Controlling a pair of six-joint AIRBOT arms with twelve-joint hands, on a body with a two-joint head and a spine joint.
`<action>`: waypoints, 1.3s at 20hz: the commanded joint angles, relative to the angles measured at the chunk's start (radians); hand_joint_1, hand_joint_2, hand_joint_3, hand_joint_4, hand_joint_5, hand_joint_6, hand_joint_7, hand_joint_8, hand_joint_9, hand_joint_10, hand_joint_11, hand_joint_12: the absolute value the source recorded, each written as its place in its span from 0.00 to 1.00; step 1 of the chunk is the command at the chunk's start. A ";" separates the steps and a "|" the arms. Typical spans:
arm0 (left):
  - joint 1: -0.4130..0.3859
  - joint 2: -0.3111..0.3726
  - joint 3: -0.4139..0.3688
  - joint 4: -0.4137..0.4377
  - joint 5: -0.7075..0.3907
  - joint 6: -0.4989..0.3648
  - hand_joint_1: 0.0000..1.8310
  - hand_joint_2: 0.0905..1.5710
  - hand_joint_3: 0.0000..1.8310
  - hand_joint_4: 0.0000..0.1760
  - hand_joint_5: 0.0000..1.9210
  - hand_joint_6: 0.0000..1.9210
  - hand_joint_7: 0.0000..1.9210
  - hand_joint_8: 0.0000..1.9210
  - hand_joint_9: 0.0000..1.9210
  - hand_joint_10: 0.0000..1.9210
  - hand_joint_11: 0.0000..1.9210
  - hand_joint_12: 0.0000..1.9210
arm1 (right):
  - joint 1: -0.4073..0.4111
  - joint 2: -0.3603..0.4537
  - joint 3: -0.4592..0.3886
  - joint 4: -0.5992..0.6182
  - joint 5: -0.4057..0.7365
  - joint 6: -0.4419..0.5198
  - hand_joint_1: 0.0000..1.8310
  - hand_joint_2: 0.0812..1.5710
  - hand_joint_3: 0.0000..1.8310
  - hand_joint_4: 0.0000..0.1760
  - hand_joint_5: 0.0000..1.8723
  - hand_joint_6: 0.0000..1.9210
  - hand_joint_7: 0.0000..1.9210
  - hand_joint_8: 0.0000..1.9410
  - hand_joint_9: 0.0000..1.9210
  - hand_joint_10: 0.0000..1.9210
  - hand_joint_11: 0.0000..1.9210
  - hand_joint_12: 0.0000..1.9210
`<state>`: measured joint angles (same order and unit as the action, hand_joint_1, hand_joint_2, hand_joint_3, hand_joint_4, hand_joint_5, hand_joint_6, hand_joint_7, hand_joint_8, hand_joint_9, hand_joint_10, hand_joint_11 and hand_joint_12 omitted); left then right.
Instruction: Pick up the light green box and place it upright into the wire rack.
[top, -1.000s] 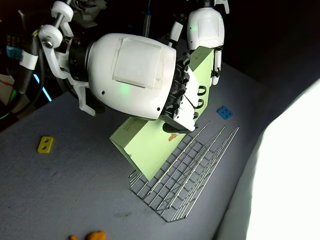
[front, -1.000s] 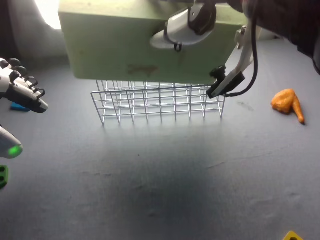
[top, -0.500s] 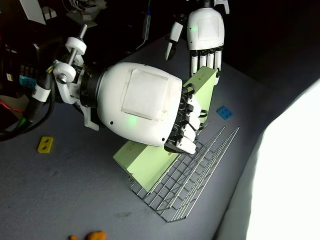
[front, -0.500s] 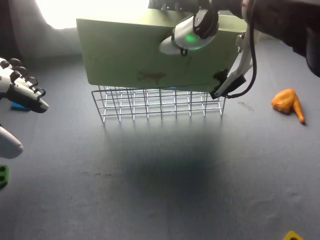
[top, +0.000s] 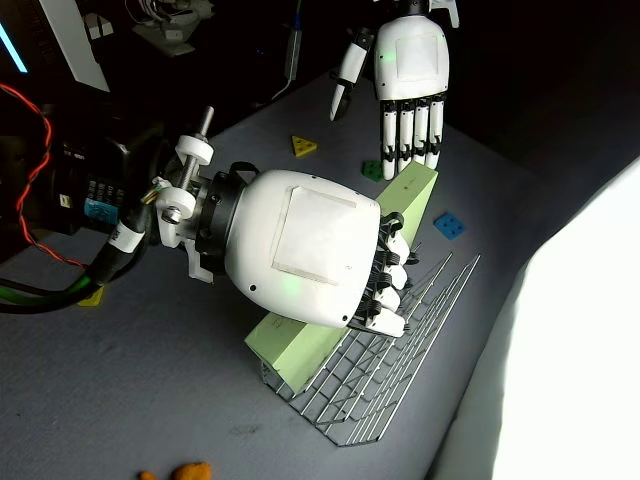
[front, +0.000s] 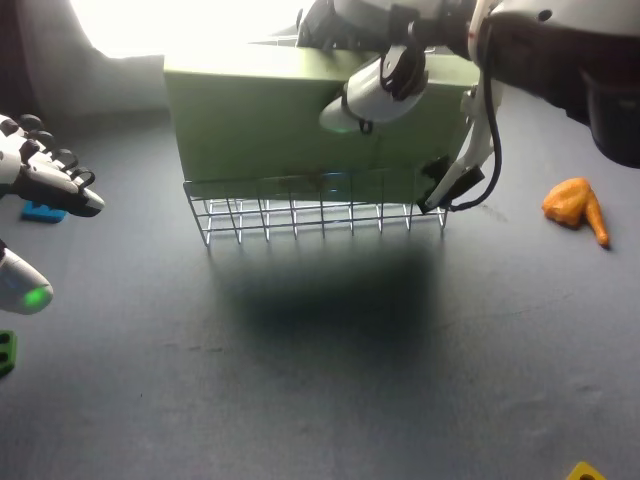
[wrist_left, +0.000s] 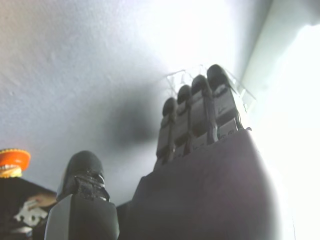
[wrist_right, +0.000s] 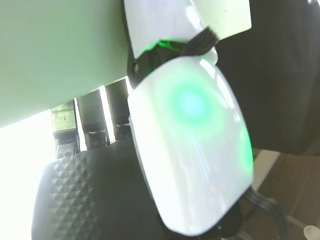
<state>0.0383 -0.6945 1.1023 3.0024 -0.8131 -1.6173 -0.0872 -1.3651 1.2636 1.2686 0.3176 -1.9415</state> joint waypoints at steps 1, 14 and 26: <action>-0.015 -0.002 0.005 0.010 0.065 0.004 0.10 0.72 0.00 0.02 0.06 0.00 0.05 0.00 0.04 0.00 0.00 0.10 | 0.007 0.002 0.005 -0.033 0.040 0.006 0.67 0.70 0.00 0.00 0.53 0.46 0.51 0.60 0.45 0.69 0.34 0.87; -0.016 -0.003 0.004 0.010 0.065 0.004 0.11 0.72 0.00 0.00 0.07 0.00 0.08 0.00 0.04 0.00 0.00 0.10 | -0.044 -0.036 0.042 -0.035 0.047 0.002 0.67 0.71 0.00 0.00 0.50 0.49 0.48 0.66 0.41 0.79 0.31 0.97; -0.016 -0.003 0.005 0.010 0.065 0.004 0.11 0.72 0.00 0.01 0.05 0.00 0.05 0.00 0.03 0.00 0.00 0.06 | -0.054 -0.040 0.051 -0.036 0.037 0.018 0.54 0.66 0.00 0.00 0.27 0.16 0.34 0.13 0.25 0.40 0.07 0.75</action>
<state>0.0380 -0.6945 1.1023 3.0028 -0.8131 -1.6169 -0.1486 -1.4082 1.3109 1.2629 0.3153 -1.9335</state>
